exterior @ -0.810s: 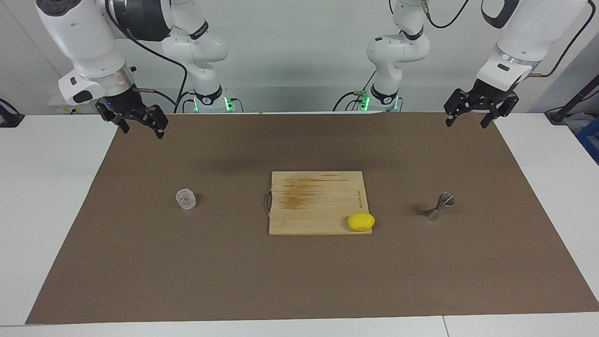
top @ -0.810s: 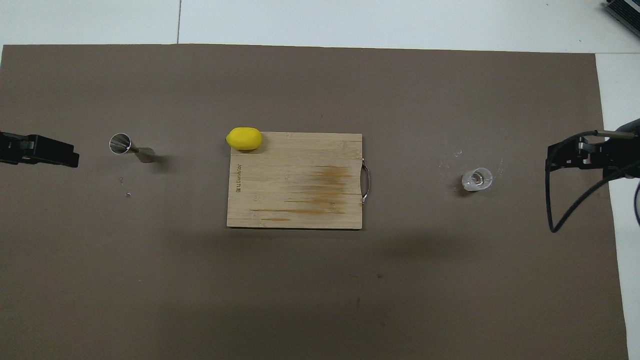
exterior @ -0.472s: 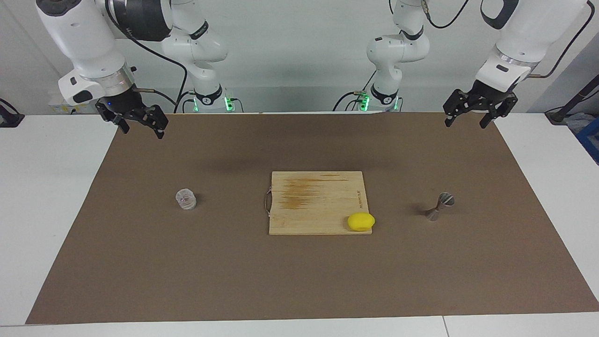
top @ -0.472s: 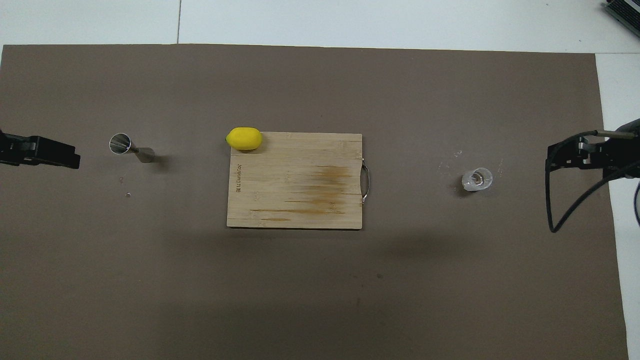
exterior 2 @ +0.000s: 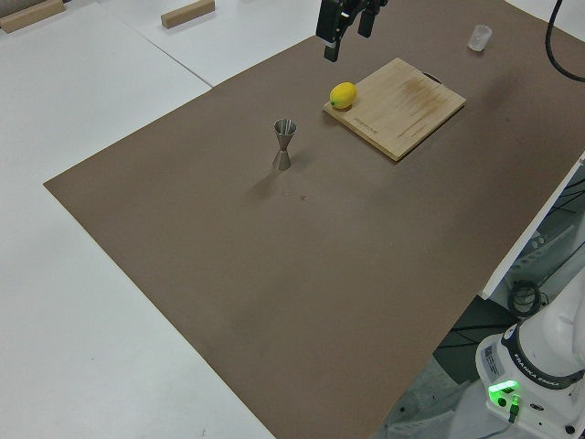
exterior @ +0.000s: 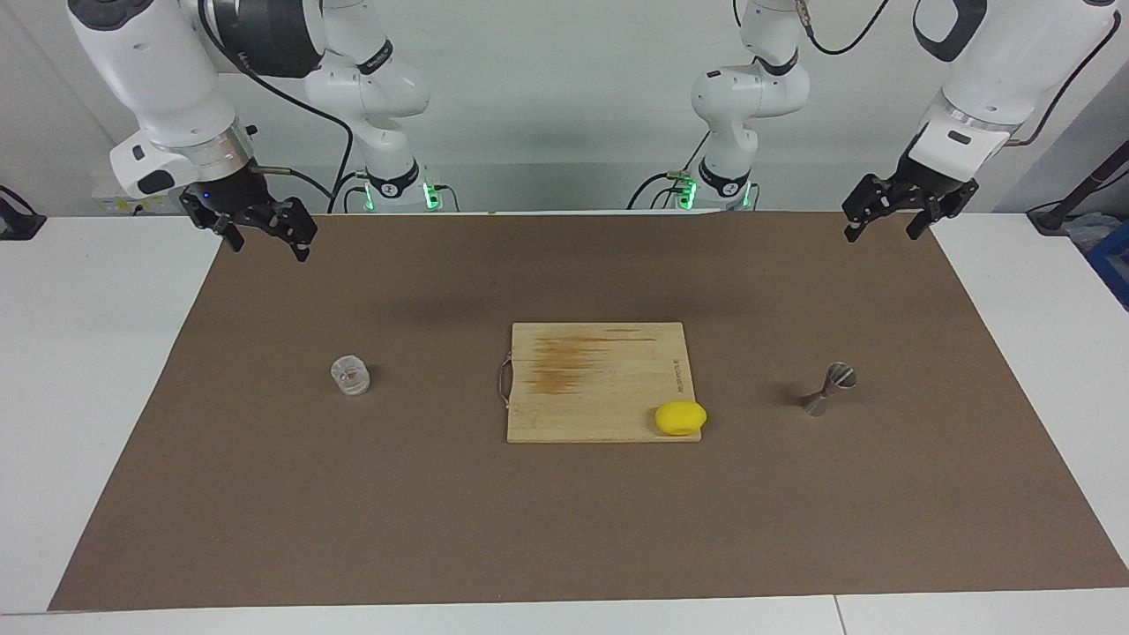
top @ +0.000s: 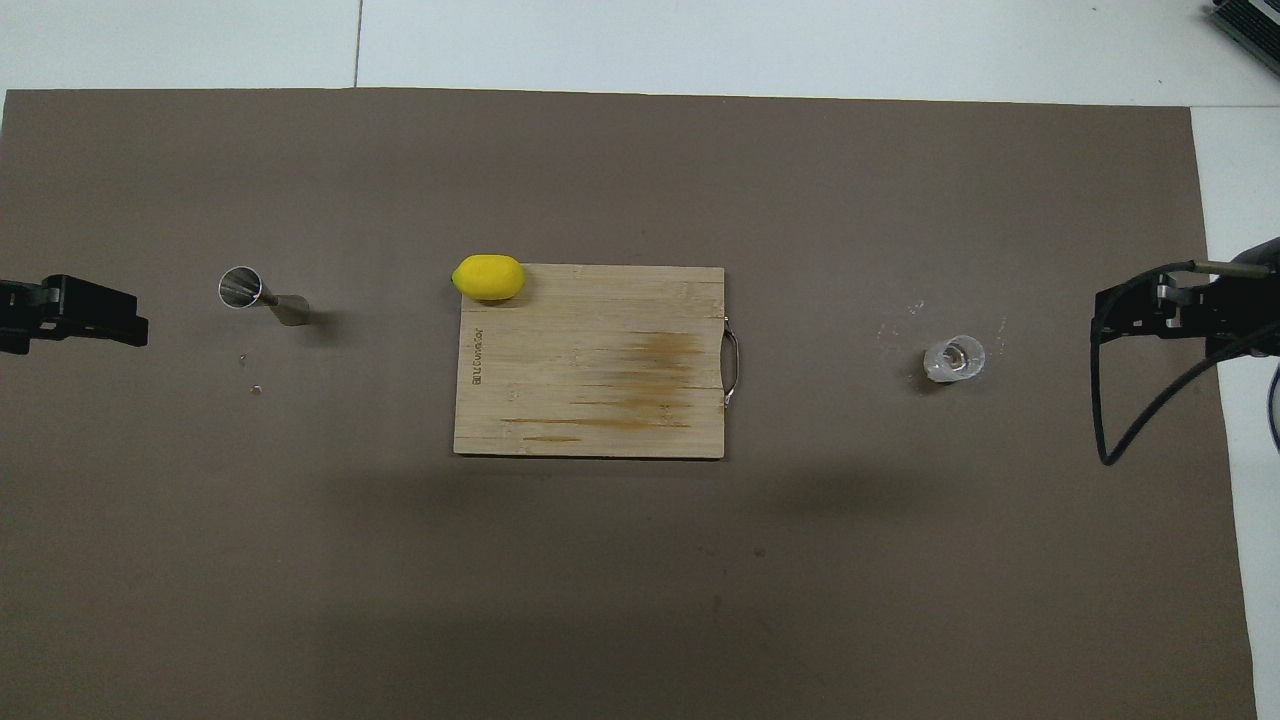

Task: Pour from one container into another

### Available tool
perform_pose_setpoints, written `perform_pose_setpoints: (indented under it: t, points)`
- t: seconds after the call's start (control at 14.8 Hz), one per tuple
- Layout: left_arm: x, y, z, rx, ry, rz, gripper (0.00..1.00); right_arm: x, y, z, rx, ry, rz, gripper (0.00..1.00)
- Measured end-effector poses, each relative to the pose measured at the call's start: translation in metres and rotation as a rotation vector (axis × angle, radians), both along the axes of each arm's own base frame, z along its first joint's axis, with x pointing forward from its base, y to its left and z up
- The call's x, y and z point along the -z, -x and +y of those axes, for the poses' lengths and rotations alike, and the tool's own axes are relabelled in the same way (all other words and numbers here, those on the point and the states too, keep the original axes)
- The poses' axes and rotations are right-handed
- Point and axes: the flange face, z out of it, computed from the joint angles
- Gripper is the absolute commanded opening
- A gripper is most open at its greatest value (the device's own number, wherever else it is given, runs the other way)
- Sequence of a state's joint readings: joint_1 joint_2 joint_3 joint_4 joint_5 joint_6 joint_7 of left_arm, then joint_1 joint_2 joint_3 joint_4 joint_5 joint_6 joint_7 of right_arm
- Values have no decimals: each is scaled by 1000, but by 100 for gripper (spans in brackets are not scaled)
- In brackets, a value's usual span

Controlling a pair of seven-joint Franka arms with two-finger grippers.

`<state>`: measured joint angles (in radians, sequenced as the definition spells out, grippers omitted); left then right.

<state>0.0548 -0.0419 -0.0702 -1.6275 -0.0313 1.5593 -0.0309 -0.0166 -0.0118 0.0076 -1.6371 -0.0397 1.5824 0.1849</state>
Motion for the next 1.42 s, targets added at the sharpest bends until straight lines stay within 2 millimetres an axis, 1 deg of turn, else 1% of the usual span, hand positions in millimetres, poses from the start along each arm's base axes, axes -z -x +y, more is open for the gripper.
perform_pose_setpoints:
  t: [0.2, 0.4, 0.54, 0.67, 0.74, 0.88, 0.94, 1.08, 1.28, 1.42]
  points:
    - [15, 5, 29, -158, 12, 38, 100, 0, 0, 0, 0, 0, 0, 100]
    - [36, 2, 58, -379, 62, 88, 100, 0, 0, 0, 0, 0, 0, 100]
    - [55, -6, 82, -560, 132, 127, 100, 0, 0, 0, 0, 0, 0, 100]
    - [76, -16, 109, -787, 218, 159, 100, 0, 0, 0, 0, 0, 0, 100]
    - [90, -19, 122, -909, 272, 176, 100, 0, 0, 0, 0, 0, 0, 100]
    - [122, -18, 140, -1131, 381, 201, 100, 0, 0, 0, 0, 0, 0, 100]
    - [136, -16, 144, -1233, 429, 206, 100, 0, 0, 0, -1, 0, 0, 100]
    - [156, -7, 146, -1441, 548, 217, 100, 0, 0, 1, -1, 0, 0, 100]
    - [173, 10, 149, -1775, 686, 235, 100, 0, 0, 5, -5, -18, 0, 100]
    - [186, 24, 151, -1956, 775, 251, 100, 0, 0, 6, -5, -20, -1, 100]
